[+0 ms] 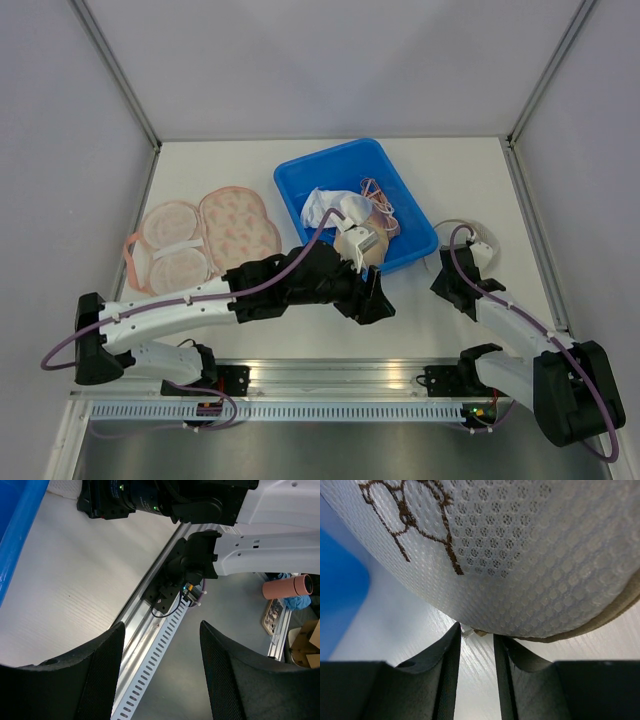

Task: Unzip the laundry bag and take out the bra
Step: Unzip the laundry bag at the center of the board.

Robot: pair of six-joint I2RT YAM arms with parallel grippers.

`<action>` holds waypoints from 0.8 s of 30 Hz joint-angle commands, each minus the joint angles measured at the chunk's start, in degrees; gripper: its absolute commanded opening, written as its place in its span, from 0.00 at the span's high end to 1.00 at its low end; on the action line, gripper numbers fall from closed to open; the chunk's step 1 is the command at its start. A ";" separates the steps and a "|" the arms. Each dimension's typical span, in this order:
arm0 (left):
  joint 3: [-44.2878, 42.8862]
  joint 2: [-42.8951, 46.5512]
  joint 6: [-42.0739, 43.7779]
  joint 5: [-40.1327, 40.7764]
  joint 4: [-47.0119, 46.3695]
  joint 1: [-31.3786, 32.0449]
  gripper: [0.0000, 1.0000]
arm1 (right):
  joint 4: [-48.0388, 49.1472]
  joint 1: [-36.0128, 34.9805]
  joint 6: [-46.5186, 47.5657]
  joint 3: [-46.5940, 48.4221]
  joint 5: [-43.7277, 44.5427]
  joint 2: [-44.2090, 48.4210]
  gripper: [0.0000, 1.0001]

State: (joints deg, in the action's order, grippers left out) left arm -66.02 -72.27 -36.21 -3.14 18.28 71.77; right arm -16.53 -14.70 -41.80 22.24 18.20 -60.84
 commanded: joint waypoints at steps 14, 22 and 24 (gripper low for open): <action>0.11 4.43 -2.64 1.64 -2.64 0.13 0.34 | 0.01 -0.24 -2.40 1.84 3.34 1.33 1.00; -7.27 -3.66 -4.75 7.86 1.75 0.13 0.28 | -6.31 -0.07 -6.18 3.60 5.10 8.89 1.00; -11.05 -6.81 -5.28 9.89 4.38 0.04 0.26 | -6.93 0.20 -6.45 4.39 4.13 10.47 1.00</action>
State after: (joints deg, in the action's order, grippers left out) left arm -71.57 -75.64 -39.03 1.48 19.73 71.75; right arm -21.87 -14.68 -46.24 23.49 21.12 -52.64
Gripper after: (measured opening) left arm 0.729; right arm 0.011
